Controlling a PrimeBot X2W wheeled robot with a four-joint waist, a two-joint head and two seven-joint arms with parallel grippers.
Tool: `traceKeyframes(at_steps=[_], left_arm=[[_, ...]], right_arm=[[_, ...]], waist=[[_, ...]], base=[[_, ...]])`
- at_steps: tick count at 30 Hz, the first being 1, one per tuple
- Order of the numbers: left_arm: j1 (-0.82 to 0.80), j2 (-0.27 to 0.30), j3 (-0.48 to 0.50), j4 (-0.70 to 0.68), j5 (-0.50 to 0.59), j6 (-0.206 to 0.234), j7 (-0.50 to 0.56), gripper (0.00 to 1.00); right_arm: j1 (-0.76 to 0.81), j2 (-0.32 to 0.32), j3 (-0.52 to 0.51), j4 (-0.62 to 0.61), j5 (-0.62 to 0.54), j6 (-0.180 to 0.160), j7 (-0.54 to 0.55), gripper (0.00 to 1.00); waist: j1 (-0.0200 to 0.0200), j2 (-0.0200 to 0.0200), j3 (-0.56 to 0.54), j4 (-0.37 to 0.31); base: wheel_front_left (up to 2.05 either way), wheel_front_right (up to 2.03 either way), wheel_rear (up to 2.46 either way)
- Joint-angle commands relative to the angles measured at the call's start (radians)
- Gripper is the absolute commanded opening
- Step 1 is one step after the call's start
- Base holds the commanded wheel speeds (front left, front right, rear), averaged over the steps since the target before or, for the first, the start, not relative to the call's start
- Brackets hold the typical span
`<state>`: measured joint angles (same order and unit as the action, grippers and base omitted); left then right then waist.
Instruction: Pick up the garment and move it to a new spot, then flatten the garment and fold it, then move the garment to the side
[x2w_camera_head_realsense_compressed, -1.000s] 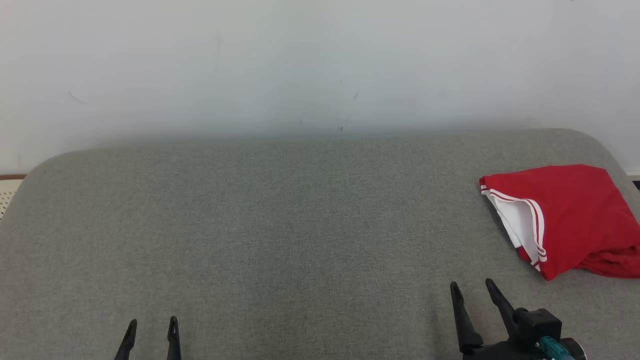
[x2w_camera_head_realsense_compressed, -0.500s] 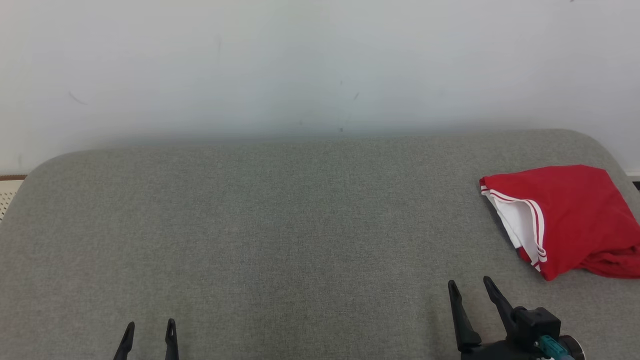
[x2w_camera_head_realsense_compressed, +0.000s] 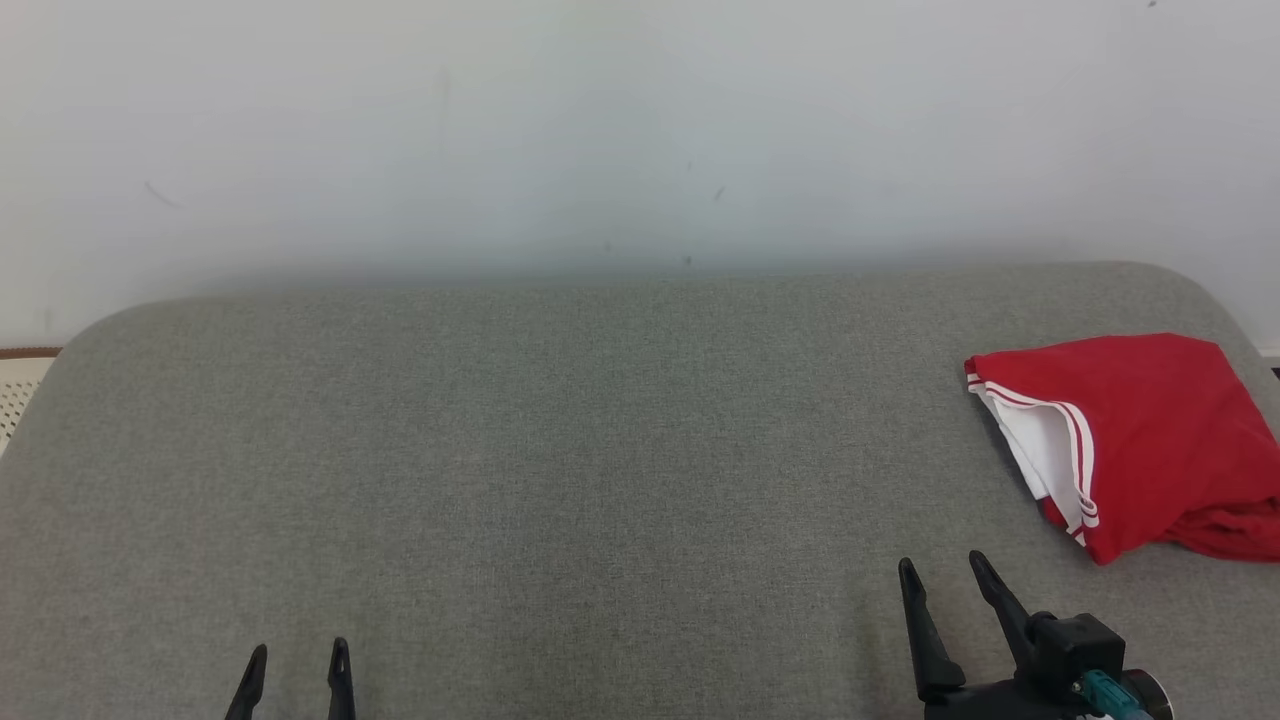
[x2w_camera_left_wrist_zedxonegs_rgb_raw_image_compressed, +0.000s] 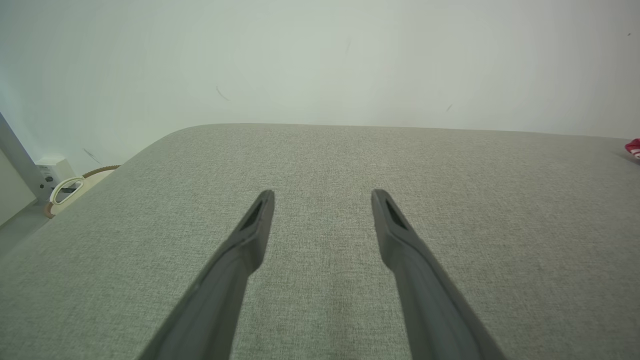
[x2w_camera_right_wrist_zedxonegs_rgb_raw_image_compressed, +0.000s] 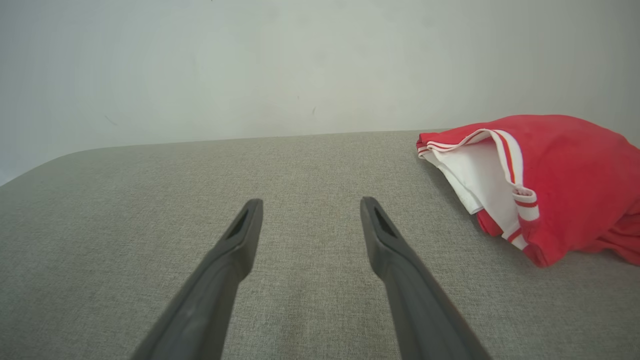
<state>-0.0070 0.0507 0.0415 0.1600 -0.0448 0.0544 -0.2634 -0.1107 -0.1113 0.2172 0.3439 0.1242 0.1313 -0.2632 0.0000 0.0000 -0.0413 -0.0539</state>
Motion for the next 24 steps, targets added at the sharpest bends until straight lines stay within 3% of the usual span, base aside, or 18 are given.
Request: traceKeyframes(at_steps=[1, 24], left_arm=[[0.004, 0.0, 0.001, 0.003, -0.004, -0.001, -0.001, 1.0], [0.015, 0.0, 0.005, 0.007, 0.0, -0.017, -0.001, 1.0]], right_arm=[[0.009, 0.0, 0.003, -0.001, -0.002, -0.001, -0.001, 1.0], [0.005, -0.002, 0.003, 0.009, 0.006, -0.001, -0.001, 1.0]], waist=[[0.0, 0.0, 0.0, 0.003], [0.0, 0.0, -0.001, 0.021]], base=[[0.0, 0.0, 0.0], [0.0, 0.0, 0.0]])
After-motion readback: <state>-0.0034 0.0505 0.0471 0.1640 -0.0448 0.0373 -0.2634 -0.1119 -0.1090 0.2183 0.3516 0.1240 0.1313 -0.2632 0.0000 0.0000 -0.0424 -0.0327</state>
